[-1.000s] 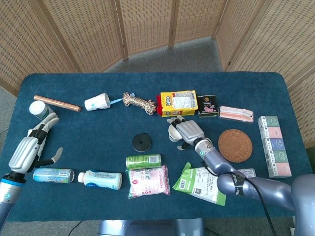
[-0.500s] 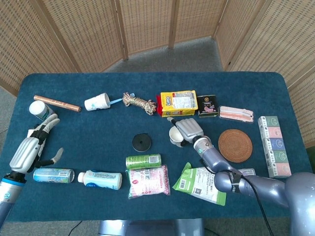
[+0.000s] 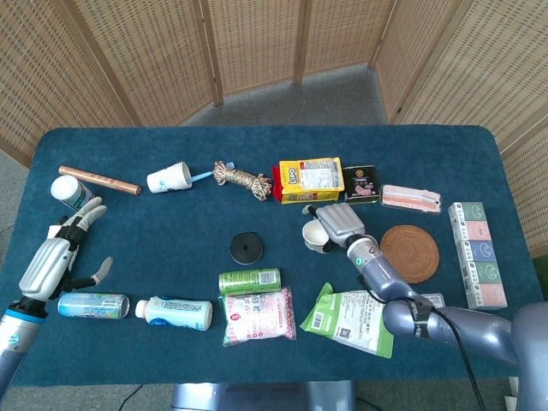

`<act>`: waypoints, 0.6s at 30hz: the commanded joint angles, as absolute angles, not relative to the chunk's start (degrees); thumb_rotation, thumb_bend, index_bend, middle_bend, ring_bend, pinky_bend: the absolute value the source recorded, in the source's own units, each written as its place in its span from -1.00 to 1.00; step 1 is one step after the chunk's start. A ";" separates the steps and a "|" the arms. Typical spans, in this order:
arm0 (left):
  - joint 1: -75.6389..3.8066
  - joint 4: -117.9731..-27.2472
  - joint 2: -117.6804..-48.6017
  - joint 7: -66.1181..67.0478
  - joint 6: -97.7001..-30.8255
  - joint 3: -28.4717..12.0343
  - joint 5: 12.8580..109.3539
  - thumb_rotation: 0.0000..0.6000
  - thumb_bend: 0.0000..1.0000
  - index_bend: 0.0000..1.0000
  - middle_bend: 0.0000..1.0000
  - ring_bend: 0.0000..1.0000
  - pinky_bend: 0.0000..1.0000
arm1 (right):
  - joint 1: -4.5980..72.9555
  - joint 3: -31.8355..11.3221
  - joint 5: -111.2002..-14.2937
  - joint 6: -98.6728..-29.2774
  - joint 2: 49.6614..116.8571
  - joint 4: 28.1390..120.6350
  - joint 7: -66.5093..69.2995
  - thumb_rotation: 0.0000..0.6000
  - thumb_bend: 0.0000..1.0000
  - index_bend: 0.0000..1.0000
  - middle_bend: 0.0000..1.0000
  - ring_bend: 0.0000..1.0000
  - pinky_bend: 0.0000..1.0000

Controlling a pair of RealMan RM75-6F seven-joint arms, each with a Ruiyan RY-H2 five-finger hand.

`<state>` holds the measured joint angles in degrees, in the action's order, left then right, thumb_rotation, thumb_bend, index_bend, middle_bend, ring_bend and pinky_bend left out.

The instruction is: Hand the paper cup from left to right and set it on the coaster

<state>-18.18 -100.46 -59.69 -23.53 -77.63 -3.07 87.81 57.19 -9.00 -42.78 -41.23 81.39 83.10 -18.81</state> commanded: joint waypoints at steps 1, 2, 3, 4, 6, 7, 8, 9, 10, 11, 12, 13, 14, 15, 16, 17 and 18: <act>-18.11 -100.55 -59.70 -23.46 -77.75 -3.12 87.99 0.73 -0.04 -1.00 -1.00 -1.00 -0.80 | 55.89 -8.85 -43.03 -42.25 78.43 84.80 -17.96 1.00 -0.43 -0.58 -0.14 -0.17 0.48; -18.10 -100.60 -59.72 -23.46 -77.78 -3.11 88.17 0.73 -0.04 -1.00 -1.00 -1.00 -0.80 | 55.45 -8.75 -43.10 -42.53 77.40 85.32 -17.75 1.00 -0.43 -0.59 -0.14 -0.17 0.48; -18.14 -100.68 -59.72 -23.43 -77.72 -3.05 88.50 0.73 -0.04 -1.00 -1.00 -1.00 -0.80 | 54.80 -8.68 -43.18 -42.96 76.09 85.99 -17.33 1.00 -0.43 -0.59 -0.14 -0.17 0.48; -18.20 -100.73 -59.66 -23.33 -77.59 -2.97 88.71 0.74 -0.04 -1.00 -1.00 -1.00 -0.80 | 54.31 -8.62 -43.20 -43.21 75.11 86.49 -16.98 1.00 -0.43 -0.59 -0.14 -0.17 0.48; -18.35 -100.84 -59.51 -22.89 -77.37 -2.97 89.04 0.73 -0.04 -1.00 -1.00 -1.00 -0.80 | 53.22 -8.30 -43.46 -43.79 72.88 87.42 -16.49 1.00 -0.43 -0.60 -0.14 -0.18 0.48; -18.42 -100.87 -59.52 -22.79 -77.28 -3.01 89.11 0.73 -0.04 -1.00 -1.00 -1.00 -0.80 | 52.76 -8.14 -43.60 -44.02 72.00 87.75 -16.27 1.00 -0.43 -0.60 -0.14 -0.18 0.48; -18.51 -100.92 -59.55 -22.76 -77.15 -3.04 89.18 0.73 -0.04 -1.00 -1.00 -1.00 -0.80 | 52.11 -7.91 -43.78 -44.26 70.88 88.17 -15.94 1.00 -0.43 -0.60 -0.14 -0.18 0.48; -18.57 -100.96 -59.61 -22.74 -77.08 -3.06 89.26 0.73 -0.04 -1.00 -1.00 -1.00 -0.80 | 51.62 -7.70 -43.90 -44.47 70.10 88.38 -15.76 1.00 -0.43 -0.60 -0.14 -0.18 0.48; -18.62 -100.98 -59.67 -22.73 -76.99 -3.05 89.35 0.73 -0.04 -1.00 -1.00 -1.00 -0.80 | 51.14 -7.44 -43.99 -44.66 69.39 88.51 -15.63 1.00 -0.43 -0.60 -0.14 -0.18 0.48; -18.69 -100.96 -59.75 -22.72 -76.84 -3.03 89.43 0.74 -0.04 -1.00 -1.00 -1.00 -0.80 | 50.53 -7.08 -43.97 -44.74 68.53 88.62 -15.42 1.00 -0.43 -0.60 -0.14 -0.18 0.48; -18.75 -100.92 -59.83 -22.68 -76.74 -3.04 89.46 0.74 -0.04 -1.00 -1.00 -1.00 -0.80 | 50.09 -6.82 -43.91 -44.73 67.93 88.68 -15.25 1.00 -0.43 -0.60 -0.14 -0.18 0.48; -18.81 -100.92 -59.90 -22.67 -76.63 -3.05 89.48 0.75 -0.04 -1.00 -1.00 -1.00 -0.80 | 49.66 -6.54 -43.87 -44.73 67.40 88.71 -15.11 1.00 -0.43 -0.60 -0.15 -0.18 0.48; -18.91 -100.96 -59.92 -22.68 -76.47 -3.09 89.47 0.75 -0.04 -1.00 -1.00 -1.00 -0.80 | 49.11 -6.13 -43.90 -44.73 66.81 88.64 -14.99 1.00 -0.43 -0.61 -0.15 -0.18 0.48; -18.99 -100.96 -59.94 -22.68 -76.36 -3.13 89.47 0.75 -0.04 -1.00 -1.00 -1.00 -0.80 | 48.71 -5.78 -43.93 -44.69 66.45 88.53 -14.97 1.00 -0.43 -0.61 -0.15 -0.18 0.48; -19.07 -100.96 -59.98 -22.70 -76.30 -3.21 89.48 0.74 -0.04 -1.00 -1.00 -1.00 -0.80 | 48.36 -5.42 -43.91 -44.57 66.15 88.38 -14.98 1.00 -0.43 -0.61 -0.15 -0.18 0.48; -19.18 -101.00 -60.02 -22.73 -76.22 -3.29 89.51 0.73 -0.05 -1.00 -1.00 -1.00 -0.80 | 47.91 -4.99 -43.83 -44.42 65.84 88.17 -14.94 1.00 -0.43 -0.61 -0.15 -0.18 0.48; -19.26 -101.01 -60.08 -22.71 -76.17 -3.34 89.56 0.73 -0.05 -1.00 -1.00 -1.00 -0.80 | 47.56 -4.70 -43.81 -44.33 65.69 88.00 -14.85 1.00 -0.43 -0.61 -0.15 -0.18 0.48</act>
